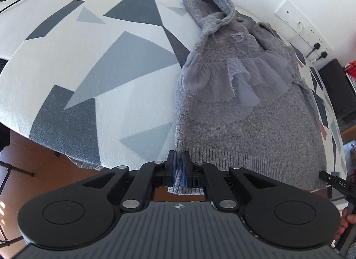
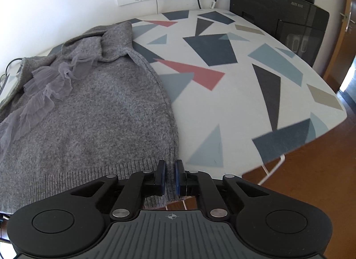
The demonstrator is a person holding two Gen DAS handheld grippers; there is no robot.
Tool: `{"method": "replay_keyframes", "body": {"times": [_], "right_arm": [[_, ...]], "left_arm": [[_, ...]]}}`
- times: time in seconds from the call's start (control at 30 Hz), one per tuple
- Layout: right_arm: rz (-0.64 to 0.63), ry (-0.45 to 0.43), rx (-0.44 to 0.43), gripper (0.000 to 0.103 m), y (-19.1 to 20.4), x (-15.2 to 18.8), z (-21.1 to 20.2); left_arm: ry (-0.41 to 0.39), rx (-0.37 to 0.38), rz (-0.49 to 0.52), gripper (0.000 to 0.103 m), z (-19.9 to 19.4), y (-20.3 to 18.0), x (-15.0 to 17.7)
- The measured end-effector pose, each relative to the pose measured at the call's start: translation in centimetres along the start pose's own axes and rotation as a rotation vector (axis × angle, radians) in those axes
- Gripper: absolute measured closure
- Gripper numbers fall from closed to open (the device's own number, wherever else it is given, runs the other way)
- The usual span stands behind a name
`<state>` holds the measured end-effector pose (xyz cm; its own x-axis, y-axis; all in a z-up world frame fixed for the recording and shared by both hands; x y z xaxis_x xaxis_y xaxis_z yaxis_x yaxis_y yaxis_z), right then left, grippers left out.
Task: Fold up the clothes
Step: 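Open both grippers and lift them off the flattened sweater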
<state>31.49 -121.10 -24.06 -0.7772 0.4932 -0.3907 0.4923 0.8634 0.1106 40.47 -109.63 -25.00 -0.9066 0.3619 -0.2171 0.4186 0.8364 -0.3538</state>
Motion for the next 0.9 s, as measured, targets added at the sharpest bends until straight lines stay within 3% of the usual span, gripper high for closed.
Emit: {"method": "replay_keyframes", "body": {"times": [0.03, 0.07, 0.1, 0.17, 0.23, 0.3, 0.37, 0.47, 0.57, 0.73, 0.9], "right_arm": [[0.006, 0.002, 0.007, 0.092, -0.1, 0.1, 0.0], [0.022, 0.008, 0.02, 0.08, -0.2, 0.0, -0.2], [0.038, 0.014, 0.033, 0.074, -0.3, -0.1, -0.4], [0.067, 0.021, 0.053, 0.069, -0.4, -0.3, -0.8], [0.077, -0.01, 0.028, 0.067, -0.1, -0.9, -2.1], [0.089, -0.038, 0.018, 0.055, 0.1, -1.6, -3.7], [0.1, -0.074, 0.026, 0.031, 0.4, -2.5, -5.4], [0.104, -0.114, 0.055, 0.011, 0.8, -4.2, -8.0], [0.103, -0.14, 0.05, 0.001, 1.4, -6.0, -10.6], [0.098, -0.17, 0.002, 0.001, 3.3, -9.7, -14.7], [0.097, -0.215, -0.093, 0.001, 7.0, -14.2, -17.5]], "left_arm": [[0.01, 0.001, 0.01, 0.086, 0.0, -0.1, 0.0], [0.014, 0.012, 0.017, 0.079, -0.2, -0.3, -0.1], [0.018, 0.023, 0.023, 0.06, -0.4, -0.5, -0.2], [-0.033, 0.034, 0.028, 0.046, -1.4, -0.8, -0.5], [-0.056, 0.018, 0.039, 0.044, -2.3, -1.3, -1.2], [-0.077, 0.002, 0.05, 0.04, -3.1, -1.7, -2.0], [-0.099, -0.014, 0.062, 0.038, -4.0, -2.2, -2.7], [-0.131, -0.039, 0.079, 0.029, -5.3, -2.9, -3.8], [-0.164, -0.063, 0.096, 0.026, -6.6, -3.6, -4.9], [-0.249, -0.061, 0.124, 0.014, -9.9, -5.3, -7.3], [-0.333, -0.063, 0.139, 0.01, -13.5, -6.4, -9.8]]}}
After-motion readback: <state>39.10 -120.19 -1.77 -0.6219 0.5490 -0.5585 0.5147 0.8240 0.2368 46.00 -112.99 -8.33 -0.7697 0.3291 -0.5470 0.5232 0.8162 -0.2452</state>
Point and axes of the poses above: each gripper's, at about its wrist camera, not at the fingertips, and z roughly the way its jaws point, y to its left, x to its underside, the point moved 10 cm from there along z, roughly the way its jaws point, and after that the axes turned 12 degrees about y, right-handed, at the moved point
